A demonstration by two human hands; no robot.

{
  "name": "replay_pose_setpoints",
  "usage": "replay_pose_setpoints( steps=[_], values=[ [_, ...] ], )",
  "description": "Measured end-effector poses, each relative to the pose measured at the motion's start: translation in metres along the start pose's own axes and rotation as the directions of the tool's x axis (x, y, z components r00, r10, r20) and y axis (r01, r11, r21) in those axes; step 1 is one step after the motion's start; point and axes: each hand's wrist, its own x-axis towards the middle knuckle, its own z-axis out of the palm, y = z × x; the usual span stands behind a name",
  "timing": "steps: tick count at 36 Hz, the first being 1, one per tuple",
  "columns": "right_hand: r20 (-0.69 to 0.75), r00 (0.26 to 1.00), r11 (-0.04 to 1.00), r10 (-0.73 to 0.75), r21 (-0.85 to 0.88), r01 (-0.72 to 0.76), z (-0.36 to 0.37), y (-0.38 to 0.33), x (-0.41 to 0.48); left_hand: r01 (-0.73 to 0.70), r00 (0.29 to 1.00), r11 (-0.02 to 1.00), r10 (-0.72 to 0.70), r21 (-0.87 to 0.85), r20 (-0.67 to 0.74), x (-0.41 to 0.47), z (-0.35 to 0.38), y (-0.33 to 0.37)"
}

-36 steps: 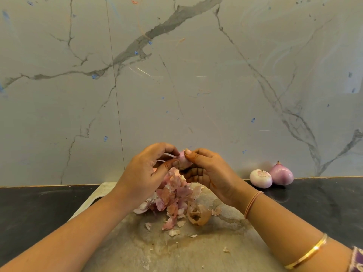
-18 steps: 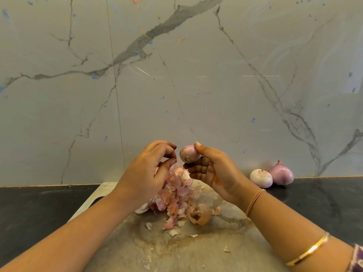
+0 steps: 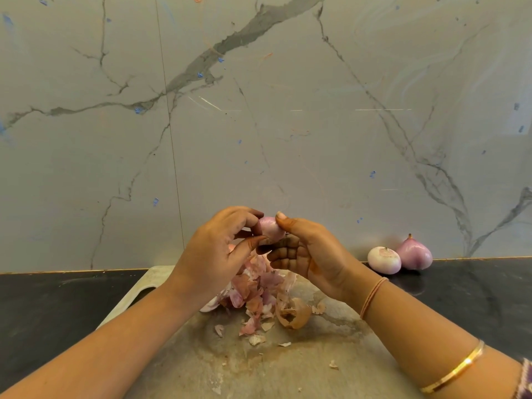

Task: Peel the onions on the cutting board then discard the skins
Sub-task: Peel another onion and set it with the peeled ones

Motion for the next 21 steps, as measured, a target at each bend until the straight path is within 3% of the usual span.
replay_pose_setpoints(
  steps=[6,12,16,21],
  values=[
    [-0.006,1.000,1.000,-0.003,-0.016,0.003,0.0003,0.0008,0.0004,0.017,1.000,0.993,-0.014,-0.117,0.024,0.0001,-0.0031,0.0049],
    [-0.007,1.000,1.000,0.008,0.009,-0.008,-0.0013,0.0010,0.0016,-0.039,0.999,0.999,0.039,0.011,0.007,-0.0016,-0.0012,0.0010],
    [-0.031,0.999,0.992,0.009,0.130,-0.005,-0.0019,0.0011,0.0027,-0.027,0.999,0.998,0.025,0.054,0.029,-0.0010,-0.0002,-0.0009],
    [-0.055,0.998,0.974,-0.038,0.220,0.049,-0.0040,-0.0019,0.0024,0.019,1.000,1.000,-0.020,0.013,0.020,-0.0012,-0.0007,-0.0006]
  ],
)
